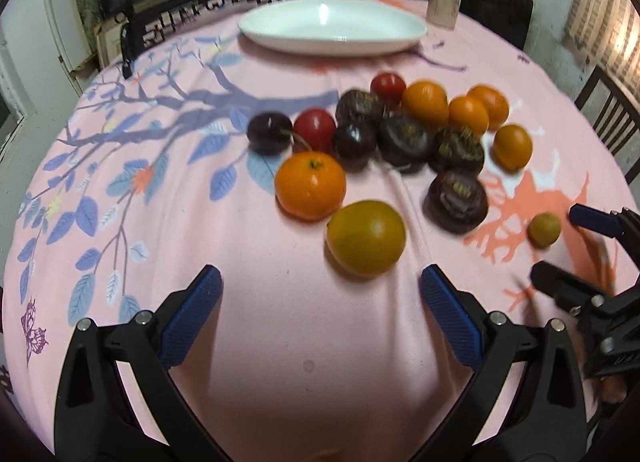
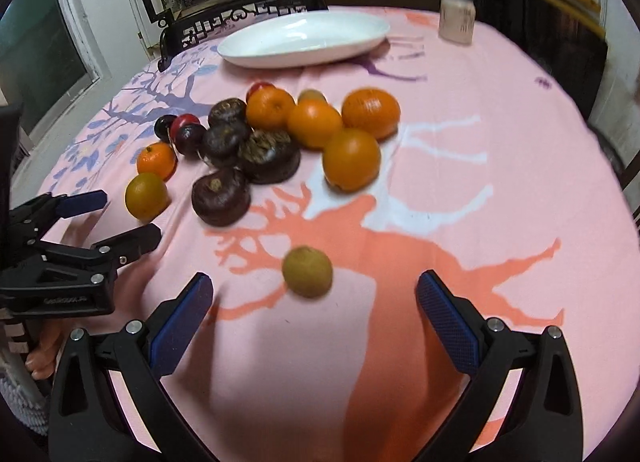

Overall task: Organize fruits
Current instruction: 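Grasp the small brown round fruit with the right tool while the left tool grasps the yellow tomato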

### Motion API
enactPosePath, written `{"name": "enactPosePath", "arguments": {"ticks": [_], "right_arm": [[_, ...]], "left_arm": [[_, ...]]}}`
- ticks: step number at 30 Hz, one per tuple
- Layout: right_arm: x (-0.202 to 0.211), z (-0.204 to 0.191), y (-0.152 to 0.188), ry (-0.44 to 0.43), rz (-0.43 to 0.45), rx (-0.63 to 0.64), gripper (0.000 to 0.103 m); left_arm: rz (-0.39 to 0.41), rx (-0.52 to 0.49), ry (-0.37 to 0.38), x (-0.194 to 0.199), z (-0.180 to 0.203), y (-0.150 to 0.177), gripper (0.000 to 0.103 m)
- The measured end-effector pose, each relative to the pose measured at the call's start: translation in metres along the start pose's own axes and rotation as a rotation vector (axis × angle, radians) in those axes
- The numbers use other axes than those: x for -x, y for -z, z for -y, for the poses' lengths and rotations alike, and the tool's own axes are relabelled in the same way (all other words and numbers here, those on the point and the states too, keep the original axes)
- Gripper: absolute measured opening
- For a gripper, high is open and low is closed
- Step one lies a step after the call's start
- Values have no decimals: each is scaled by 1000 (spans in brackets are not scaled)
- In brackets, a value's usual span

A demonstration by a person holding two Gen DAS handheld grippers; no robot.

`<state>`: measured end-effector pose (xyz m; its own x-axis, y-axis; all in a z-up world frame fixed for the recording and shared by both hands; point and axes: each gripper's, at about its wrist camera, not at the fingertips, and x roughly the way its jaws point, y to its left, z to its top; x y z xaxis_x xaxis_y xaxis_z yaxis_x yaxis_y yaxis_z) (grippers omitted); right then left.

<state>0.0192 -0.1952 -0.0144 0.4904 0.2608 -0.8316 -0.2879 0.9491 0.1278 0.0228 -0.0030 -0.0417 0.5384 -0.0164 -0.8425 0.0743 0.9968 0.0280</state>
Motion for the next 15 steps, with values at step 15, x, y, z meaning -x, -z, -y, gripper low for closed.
{"name": "enactPosePath", "arguments": {"ticks": [15], "right_arm": [[2,2,6,-57,-28,163,102]], "left_arm": [[32,-91,93,2,-4,-7,101]]}}
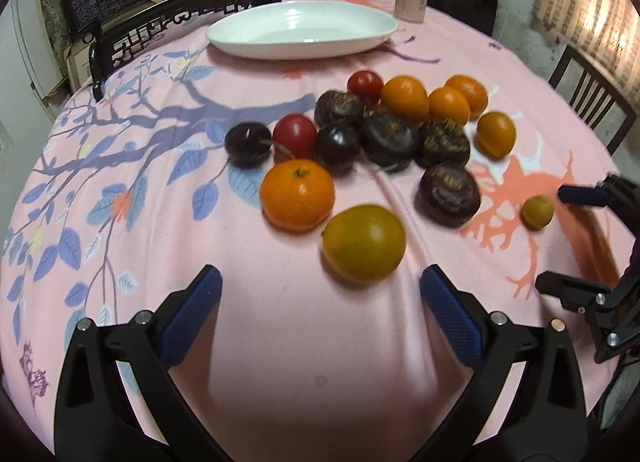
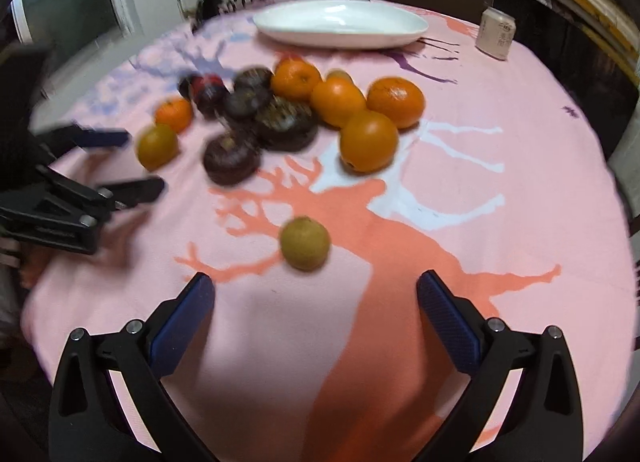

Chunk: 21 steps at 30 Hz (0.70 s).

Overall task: Organize fruits
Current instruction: 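Grasp the small brown round fruit with the right tool while the left tool grasps the yellow tomato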

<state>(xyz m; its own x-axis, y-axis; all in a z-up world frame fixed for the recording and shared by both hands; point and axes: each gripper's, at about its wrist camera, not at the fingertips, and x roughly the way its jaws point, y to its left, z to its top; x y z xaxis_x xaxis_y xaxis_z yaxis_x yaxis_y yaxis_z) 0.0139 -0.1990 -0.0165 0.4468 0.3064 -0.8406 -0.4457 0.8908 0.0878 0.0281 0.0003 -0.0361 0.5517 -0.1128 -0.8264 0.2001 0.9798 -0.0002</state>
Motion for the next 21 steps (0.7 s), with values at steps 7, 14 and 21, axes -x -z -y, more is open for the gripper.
{"name": "enactPosePath", "arguments": {"ticks": [7,14,21], "right_arm": [[7,7,-14,-76,74,-37,102],[-3,12,-17,-107,61,-51,72],[-3,7,-16,-76,57,-6,35]], "left_arm": [[63,-53,43,7,8,-6,101],[48,-104,95,3,20,-10,78],[42,-78,130,-1,14,-13,45]]}}
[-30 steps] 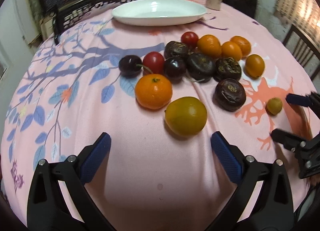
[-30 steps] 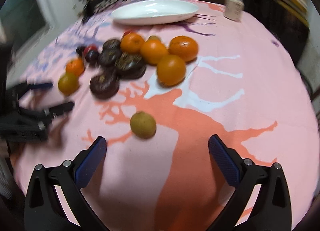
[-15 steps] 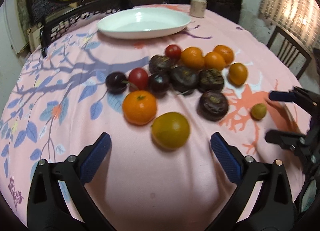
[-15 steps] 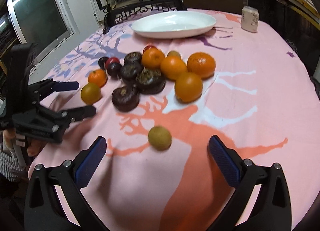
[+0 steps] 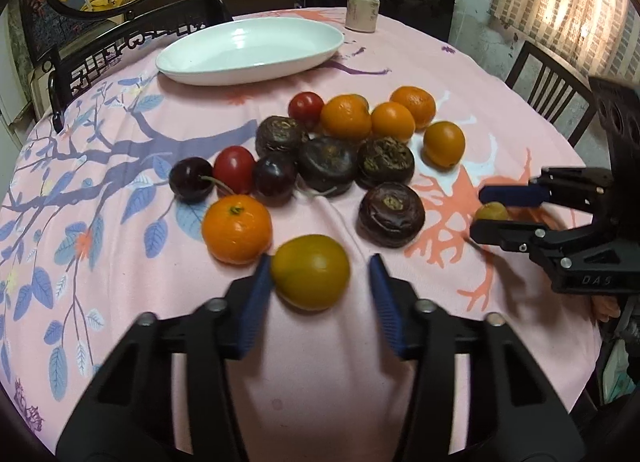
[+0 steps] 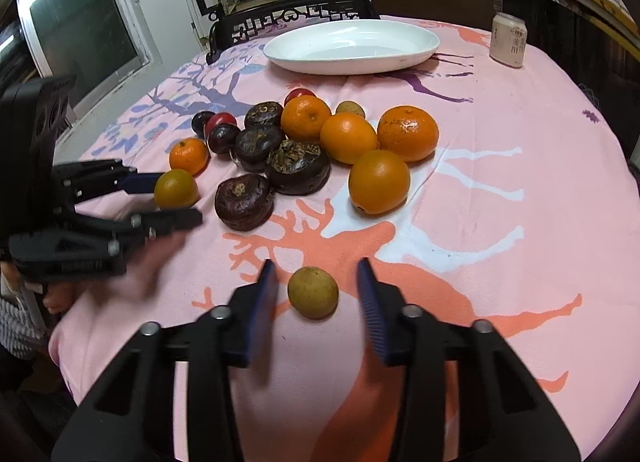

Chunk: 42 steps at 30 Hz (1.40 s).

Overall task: Organize fruits
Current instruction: 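Carry both fruits onto the white plate and open both tools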

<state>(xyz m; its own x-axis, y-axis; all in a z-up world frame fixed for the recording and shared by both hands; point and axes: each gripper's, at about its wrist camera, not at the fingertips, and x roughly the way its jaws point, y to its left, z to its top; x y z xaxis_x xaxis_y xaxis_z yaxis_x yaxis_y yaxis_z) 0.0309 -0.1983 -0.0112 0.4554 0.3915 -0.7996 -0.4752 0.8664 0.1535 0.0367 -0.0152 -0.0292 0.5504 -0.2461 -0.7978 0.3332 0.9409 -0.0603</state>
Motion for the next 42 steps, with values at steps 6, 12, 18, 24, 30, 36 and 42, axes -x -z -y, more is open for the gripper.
{"name": "enactPosePath", "arguments": {"ticks": [6,12,18,24,30,36,42], "right_arm": [[6,3,7,-21,5,-16,24],[11,6,4,-36,26,-46,24],[29,6,-37,-41,118,-46,24],[18,22,-111,-39,203,-84,24],[-37,53,-177,-54,183,-179,24],[-79,64,-195,-55,141,-205,24],[-93,68,-193,-21,130,-193,52]], "left_arm": [[7,10,9,1,-2,0,38],[58,-19,-48,12,4,-1,38],[148,-1,-121,25,-8,-34,38],[206,38,-180,10,-34,-100,38],[189,69,-207,-33,-56,-151,38],[144,105,-185,-70,-74,-169,38],[114,81,-179,-90,-72,-166,53]]}}
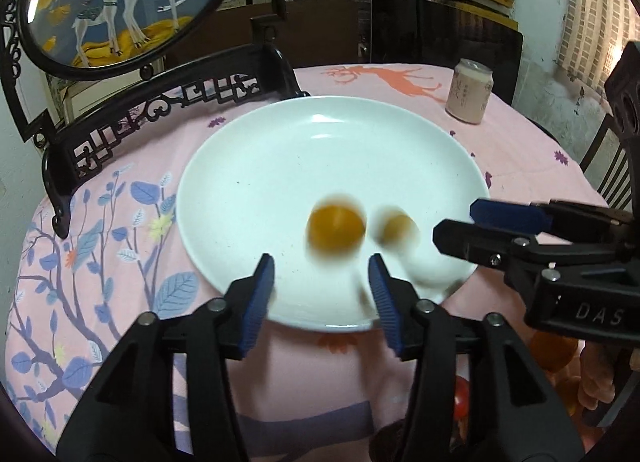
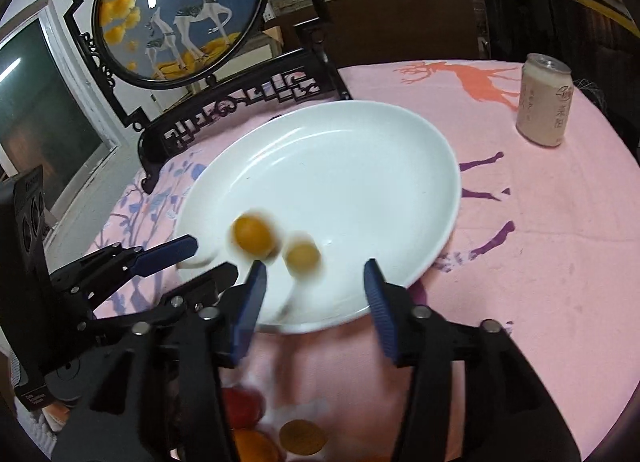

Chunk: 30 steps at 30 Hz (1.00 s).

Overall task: Organize fruits
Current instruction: 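Carry both fruits onto the white plate and open both tools, then move both open tools back to the fruit cluster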

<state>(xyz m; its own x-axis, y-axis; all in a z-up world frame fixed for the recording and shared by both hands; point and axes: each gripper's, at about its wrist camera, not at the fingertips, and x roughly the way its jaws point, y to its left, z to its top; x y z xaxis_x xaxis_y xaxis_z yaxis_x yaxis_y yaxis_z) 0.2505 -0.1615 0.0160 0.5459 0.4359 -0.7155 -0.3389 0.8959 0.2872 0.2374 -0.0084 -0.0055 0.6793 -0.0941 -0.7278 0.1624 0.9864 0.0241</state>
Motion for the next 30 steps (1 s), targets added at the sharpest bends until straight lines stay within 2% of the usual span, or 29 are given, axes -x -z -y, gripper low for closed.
{"name": "enactPosePath", "arguments": {"ticks": [4,8,16,24,30], "right_arm": [[4,3,0,-15,7,-11,52],[17,1,4,-8,27,-9,52],[53,-5,20,4,90,-12,55],[90,5,59,5,132,-56,55],[118,12,95,-9,163,-106,57]], "left_arm": [[13,7,-6,4,-1,2,59],[20,10,-11,13,-2,6,60],[73,42,-26,52,-12,25,71],[96,63,-63,85,-22,58,77],[109,122,-46,116,-33,93,82]]}}
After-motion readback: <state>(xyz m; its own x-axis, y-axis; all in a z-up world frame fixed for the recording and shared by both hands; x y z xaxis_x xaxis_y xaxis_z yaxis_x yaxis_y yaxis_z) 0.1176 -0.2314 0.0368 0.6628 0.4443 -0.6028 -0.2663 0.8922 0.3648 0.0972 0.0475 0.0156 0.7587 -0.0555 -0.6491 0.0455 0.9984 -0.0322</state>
